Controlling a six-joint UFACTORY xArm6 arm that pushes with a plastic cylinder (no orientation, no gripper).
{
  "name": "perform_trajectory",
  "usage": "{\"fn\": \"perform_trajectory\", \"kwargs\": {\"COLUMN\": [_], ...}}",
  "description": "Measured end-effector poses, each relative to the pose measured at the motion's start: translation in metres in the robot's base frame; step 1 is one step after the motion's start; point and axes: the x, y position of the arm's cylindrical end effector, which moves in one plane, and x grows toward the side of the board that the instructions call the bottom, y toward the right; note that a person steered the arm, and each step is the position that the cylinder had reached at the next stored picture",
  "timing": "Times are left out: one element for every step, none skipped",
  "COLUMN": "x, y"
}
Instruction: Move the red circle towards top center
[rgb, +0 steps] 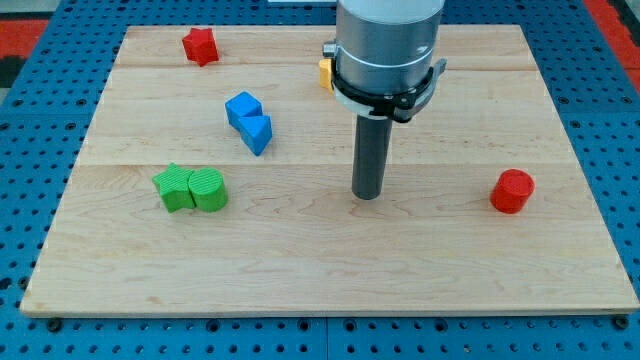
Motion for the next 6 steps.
{"fn": "perform_trajectory", "kwargs": {"x": [0.034, 0.056, 0.008, -0.022, -0.031, -0.054], "y": [0.063, 0.163, 0.169, 0.138, 0.136, 0.04]}}
